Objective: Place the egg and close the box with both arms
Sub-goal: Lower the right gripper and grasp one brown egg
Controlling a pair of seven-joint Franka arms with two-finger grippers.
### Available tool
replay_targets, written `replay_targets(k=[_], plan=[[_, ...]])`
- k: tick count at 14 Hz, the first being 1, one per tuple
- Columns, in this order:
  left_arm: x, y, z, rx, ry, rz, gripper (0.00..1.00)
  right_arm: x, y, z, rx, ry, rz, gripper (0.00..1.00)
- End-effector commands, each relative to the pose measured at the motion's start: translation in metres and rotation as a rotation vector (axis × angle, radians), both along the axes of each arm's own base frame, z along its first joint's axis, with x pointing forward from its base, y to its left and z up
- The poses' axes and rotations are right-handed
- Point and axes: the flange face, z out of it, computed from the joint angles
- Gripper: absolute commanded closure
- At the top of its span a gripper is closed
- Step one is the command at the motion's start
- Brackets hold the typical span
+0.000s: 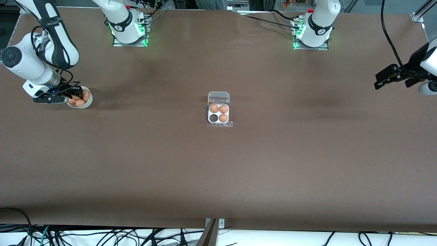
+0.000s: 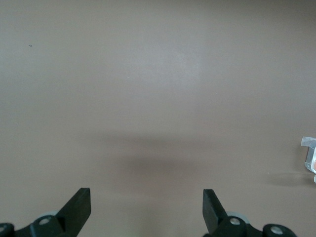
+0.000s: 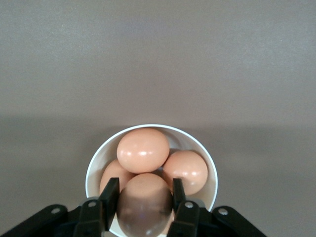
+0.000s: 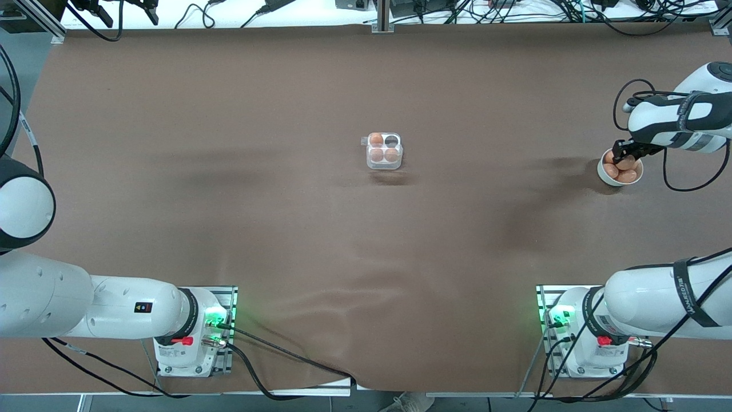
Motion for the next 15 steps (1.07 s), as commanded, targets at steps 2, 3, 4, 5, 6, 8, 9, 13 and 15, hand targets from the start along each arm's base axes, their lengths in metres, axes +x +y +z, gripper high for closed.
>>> replay_targets(k=[2,3,4,5,6,8,9,13,15], plan=[[0.002,-0.001,0.005,0.000,0.003,-0.016,0.00,-0.002,-0.001,0.007,0.003,0.011,0.013,0.69],[0.002,-0.001,0.005,0.000,0.003,-0.016,0.00,0.000,-0.002,0.010,0.001,0.007,0.013,0.70],[0.002,-0.001,0.005,0.000,0.003,-0.016,0.00,0.003,-0.003,0.012,0.003,0.016,0.013,0.72],[0.002,-0.001,0.005,0.000,0.003,-0.016,0.00,0.008,-0.005,0.018,0.005,0.028,0.011,0.72],[0.002,-0.001,0.005,0.000,0.003,-0.016,0.00,0.012,-0.006,0.024,0.009,0.048,0.008,0.72],[0.002,0.000,0.005,0.000,0.003,-0.015,0.00,0.025,-0.007,0.039,0.014,0.072,0.006,0.73],[0.002,0.002,0.005,0.000,0.003,-0.012,0.00,0.032,-0.005,0.048,0.016,0.078,0.006,0.74],[0.002,0.004,0.005,0.000,0.003,-0.010,0.00,0.086,0.040,0.106,0.017,0.130,0.015,0.74],[0.002,0.004,0.005,0.000,0.003,-0.009,0.00,0.118,0.093,0.125,-0.005,0.135,-0.001,0.74]])
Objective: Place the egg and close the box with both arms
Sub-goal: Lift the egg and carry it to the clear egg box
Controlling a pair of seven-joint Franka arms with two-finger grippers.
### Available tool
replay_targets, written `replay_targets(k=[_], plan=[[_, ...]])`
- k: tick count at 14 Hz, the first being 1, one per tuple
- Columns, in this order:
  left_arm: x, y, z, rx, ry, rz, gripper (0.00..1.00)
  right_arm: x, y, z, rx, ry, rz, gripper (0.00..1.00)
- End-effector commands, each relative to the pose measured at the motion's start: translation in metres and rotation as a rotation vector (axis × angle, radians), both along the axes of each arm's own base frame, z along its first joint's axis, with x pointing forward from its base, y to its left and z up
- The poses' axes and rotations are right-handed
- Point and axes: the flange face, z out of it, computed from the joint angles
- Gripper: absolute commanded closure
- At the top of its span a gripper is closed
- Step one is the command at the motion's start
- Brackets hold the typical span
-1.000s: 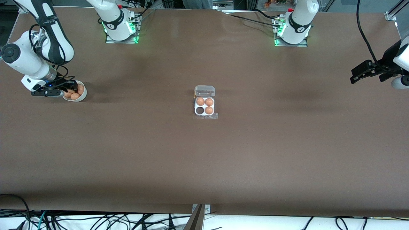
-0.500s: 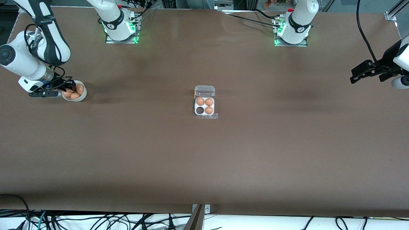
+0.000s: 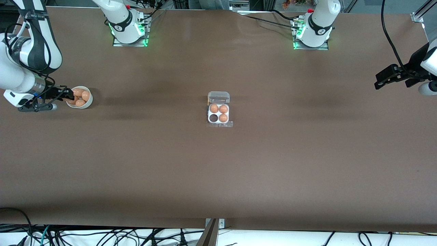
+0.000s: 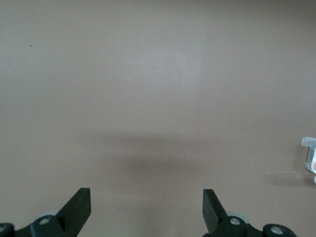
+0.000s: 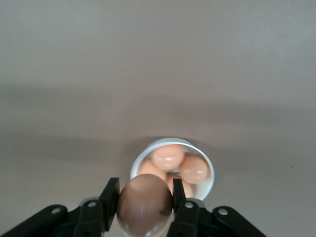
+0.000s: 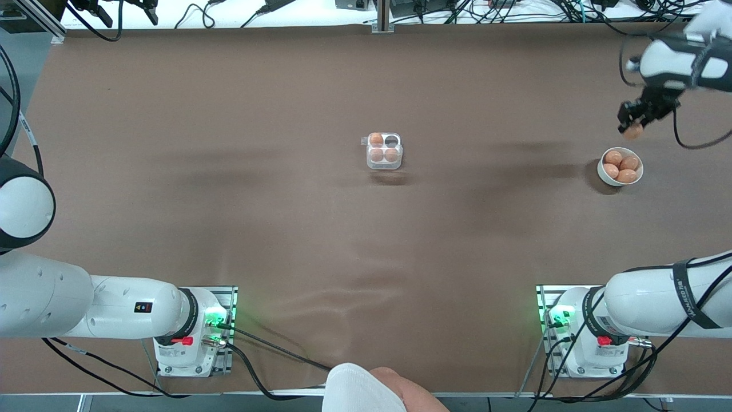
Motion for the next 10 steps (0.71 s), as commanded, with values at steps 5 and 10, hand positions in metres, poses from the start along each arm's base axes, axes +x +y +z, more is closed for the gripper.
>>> replay_targets(k=[5,10], plan=[[0.002,0.004,0.005,0.000,0.003,-0.010,0.00,0.074,0.219,0.015,-0.064,-0.011,-0.122,0.74],[0.002,0.006,0.005,0.000,0.003,-0.007,0.00,0.085,0.393,-0.028,-0.032,-0.016,-0.264,0.74]])
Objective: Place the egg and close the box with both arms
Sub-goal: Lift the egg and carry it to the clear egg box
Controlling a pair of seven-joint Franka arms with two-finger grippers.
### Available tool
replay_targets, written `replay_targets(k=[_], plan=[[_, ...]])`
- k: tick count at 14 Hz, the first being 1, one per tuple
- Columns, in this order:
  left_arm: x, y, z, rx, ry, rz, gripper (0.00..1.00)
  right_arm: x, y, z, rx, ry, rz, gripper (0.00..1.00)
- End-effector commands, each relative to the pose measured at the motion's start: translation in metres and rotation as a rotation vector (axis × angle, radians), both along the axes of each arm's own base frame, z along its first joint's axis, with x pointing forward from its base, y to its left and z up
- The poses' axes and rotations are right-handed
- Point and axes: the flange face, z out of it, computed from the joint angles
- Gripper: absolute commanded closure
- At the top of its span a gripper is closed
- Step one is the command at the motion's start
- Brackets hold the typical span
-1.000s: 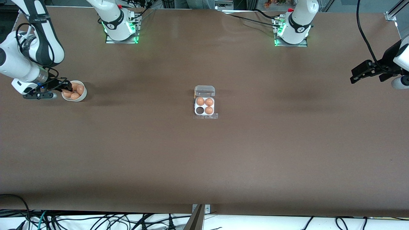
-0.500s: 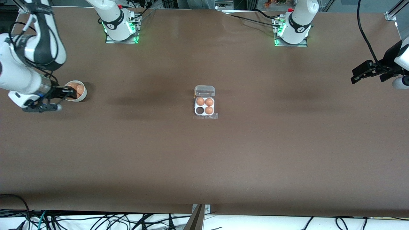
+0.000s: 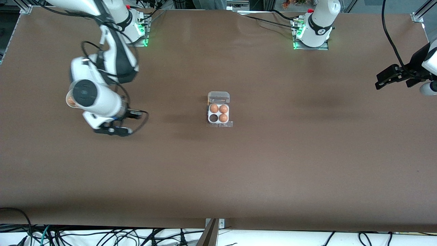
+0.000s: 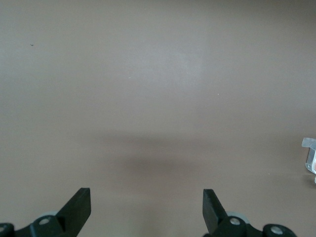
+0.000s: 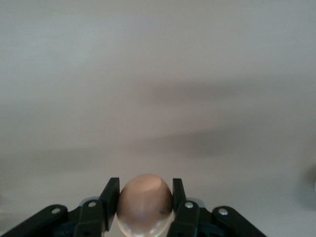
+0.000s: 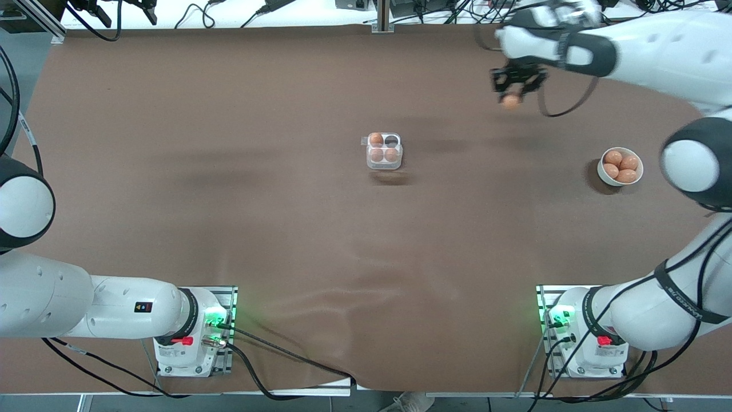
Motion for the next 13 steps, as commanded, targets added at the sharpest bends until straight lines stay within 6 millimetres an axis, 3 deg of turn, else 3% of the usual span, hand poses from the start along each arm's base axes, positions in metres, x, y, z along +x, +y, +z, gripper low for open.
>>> replay_targets(k=[1,4,7,13], plan=[[0.002,0.003,0.005,0.000,0.003,-0.012,0.00,0.013,0.081,-0.020,0.005,-0.005,-0.086,0.74],[0.002,0.003,0.005,0.000,0.003,-0.012,0.00,-0.007,0.152,-0.043,-0.012,-0.026,-0.122,0.74],[0.002,0.004,0.005,0.000,0.003,-0.009,0.00,-0.028,0.209,-0.055,0.043,-0.021,-0.170,0.74],[0.002,0.003,0.005,0.000,0.003,-0.010,0.00,-0.050,0.257,-0.071,0.096,-0.086,-0.210,0.74]])
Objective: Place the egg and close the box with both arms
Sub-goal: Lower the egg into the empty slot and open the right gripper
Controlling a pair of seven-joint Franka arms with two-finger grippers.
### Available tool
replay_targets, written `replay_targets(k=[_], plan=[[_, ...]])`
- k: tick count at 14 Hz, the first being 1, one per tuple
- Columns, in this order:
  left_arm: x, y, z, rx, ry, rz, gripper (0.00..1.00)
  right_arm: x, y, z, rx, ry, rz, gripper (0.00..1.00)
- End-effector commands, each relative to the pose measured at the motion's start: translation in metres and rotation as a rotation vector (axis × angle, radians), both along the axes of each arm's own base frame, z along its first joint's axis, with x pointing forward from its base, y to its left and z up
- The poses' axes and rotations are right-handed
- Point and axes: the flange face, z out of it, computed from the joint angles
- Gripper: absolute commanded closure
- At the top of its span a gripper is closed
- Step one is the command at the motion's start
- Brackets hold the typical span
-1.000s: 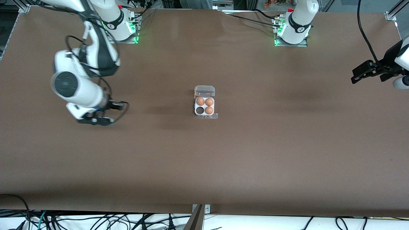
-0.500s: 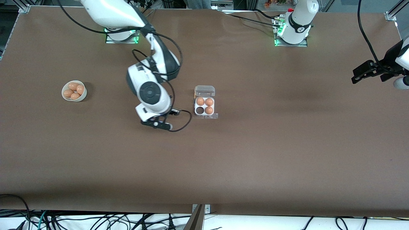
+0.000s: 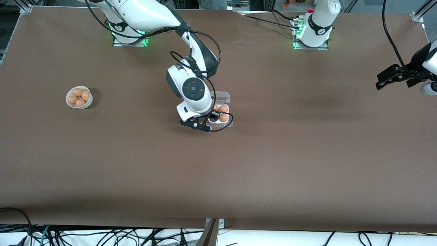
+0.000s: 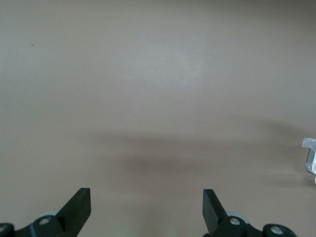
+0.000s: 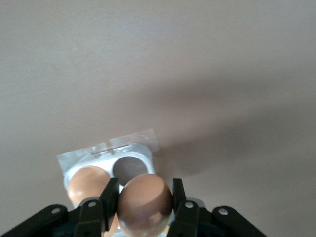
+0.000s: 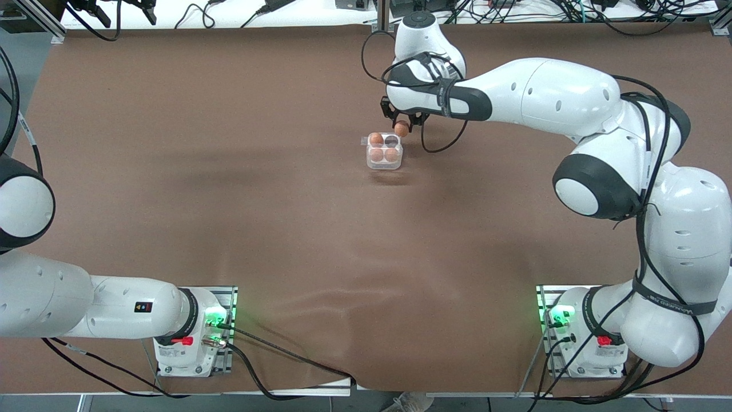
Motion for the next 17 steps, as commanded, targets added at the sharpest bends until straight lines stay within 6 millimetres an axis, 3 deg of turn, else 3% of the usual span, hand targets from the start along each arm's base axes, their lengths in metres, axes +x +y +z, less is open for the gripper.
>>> replay_targets(k=[1,9,13,14,16,17], plan=[[0.002,0.002,0.005,0.000,0.003,-0.014,0.00,-0.003,0.016,-0.006,0.022,-0.007,-0.030,0.74],[0.002,-0.004,0.005,-0.001,0.003,-0.017,0.00,-0.015,0.027,-0.019,0.033,0.022,-0.030,0.72],[0.001,-0.004,0.005,-0.001,0.007,-0.017,0.00,-0.015,0.026,-0.027,0.025,0.030,-0.035,0.65],[0.001,-0.004,0.005,-0.001,0.007,-0.017,0.00,-0.015,0.026,-0.028,0.024,0.030,-0.037,0.57],[0.001,-0.005,0.005,-0.001,0.007,-0.021,0.00,-0.016,0.027,-0.028,0.023,0.028,-0.041,0.01],[0.000,-0.006,0.005,-0.001,0.007,-0.020,0.00,-0.015,0.028,-0.026,0.027,0.023,-0.041,0.00]])
